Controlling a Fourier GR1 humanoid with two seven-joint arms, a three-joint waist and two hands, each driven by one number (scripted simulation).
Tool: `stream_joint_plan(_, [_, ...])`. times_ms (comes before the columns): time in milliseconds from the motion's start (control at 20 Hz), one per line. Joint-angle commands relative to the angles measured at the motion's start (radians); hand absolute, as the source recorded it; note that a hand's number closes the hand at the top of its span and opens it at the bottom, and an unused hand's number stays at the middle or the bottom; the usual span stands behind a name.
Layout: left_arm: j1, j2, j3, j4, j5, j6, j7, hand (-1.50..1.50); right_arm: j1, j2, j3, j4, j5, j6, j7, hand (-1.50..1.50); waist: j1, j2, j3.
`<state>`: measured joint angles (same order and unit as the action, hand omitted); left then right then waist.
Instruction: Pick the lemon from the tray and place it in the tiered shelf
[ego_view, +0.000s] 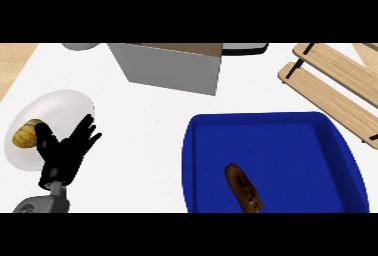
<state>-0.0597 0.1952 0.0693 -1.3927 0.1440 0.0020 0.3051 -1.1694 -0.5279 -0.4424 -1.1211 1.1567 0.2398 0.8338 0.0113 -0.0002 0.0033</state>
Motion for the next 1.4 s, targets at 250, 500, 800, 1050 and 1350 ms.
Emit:
stream_joint_plan(250, [0.048, -0.032, -0.023, 0.014, -0.029, 0.003, -0.017, 0.00, 0.006, -0.079, -0.004, 0.174, -0.024, -0.116, -0.080, 1.50, 0.002, 0.003, -0.004])
stream_joint_plan(500, [0.003, -0.045, -0.019, 0.056, -0.041, 0.018, -0.017, 0.00, 0.064, -0.067, 0.011, 0.206, -0.048, -0.223, -0.181, 1.50, -0.003, 0.004, -0.003])
stream_joint_plan(800, [0.034, -0.014, 0.010, -0.012, -0.029, 0.012, 0.017, 0.00, 0.051, -0.116, 0.018, 0.126, -0.105, -0.102, -0.160, 1.50, -0.013, -0.004, -0.004])
stream_joint_plan(1050, [0.007, -0.017, 0.008, -0.009, -0.027, 0.001, 0.031, 0.00, 0.023, -0.122, 0.068, 0.239, -0.071, -0.117, -0.169, 1.50, -0.005, 0.000, -0.004])
stream_joint_plan(1350, [-0.040, -0.021, 0.024, 0.077, -0.027, -0.004, -0.001, 0.00, -0.003, -0.125, -0.071, 0.204, -0.145, -0.347, -0.125, -1.50, -0.010, 0.003, -0.004])
